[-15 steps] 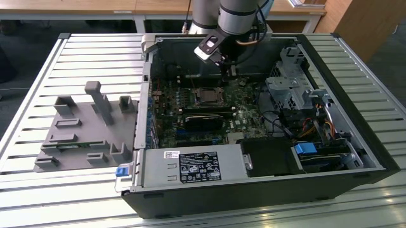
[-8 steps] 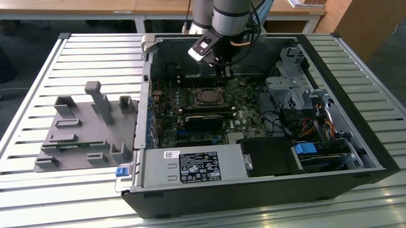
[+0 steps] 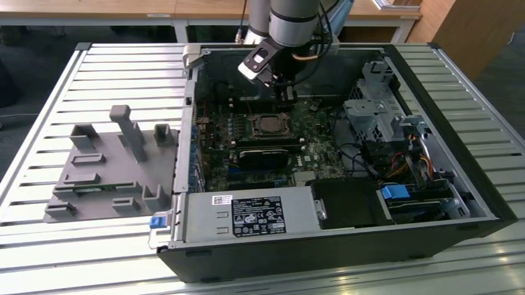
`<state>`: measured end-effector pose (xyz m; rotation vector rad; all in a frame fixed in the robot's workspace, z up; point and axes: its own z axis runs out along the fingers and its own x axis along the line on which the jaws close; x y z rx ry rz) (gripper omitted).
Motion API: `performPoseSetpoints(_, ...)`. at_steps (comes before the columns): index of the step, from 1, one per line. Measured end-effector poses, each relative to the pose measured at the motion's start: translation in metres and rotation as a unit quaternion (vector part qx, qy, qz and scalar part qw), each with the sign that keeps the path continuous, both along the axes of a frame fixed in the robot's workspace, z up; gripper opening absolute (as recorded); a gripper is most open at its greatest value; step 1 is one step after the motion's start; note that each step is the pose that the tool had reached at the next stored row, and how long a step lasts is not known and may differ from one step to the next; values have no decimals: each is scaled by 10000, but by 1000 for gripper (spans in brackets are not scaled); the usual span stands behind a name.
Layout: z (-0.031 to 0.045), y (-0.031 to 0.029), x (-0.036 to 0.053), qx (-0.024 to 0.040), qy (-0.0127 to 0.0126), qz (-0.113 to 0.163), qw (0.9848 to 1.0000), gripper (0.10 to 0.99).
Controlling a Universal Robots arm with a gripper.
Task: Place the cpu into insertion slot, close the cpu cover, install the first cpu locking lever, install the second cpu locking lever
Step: 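Close the cpu cover, then install the first cpu locking lever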
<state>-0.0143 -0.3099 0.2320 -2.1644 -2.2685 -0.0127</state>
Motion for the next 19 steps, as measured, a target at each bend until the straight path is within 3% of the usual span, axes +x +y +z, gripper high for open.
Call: performPoseSetpoints(19, 0, -13, -150, -1, 0, 0, 10000, 106)
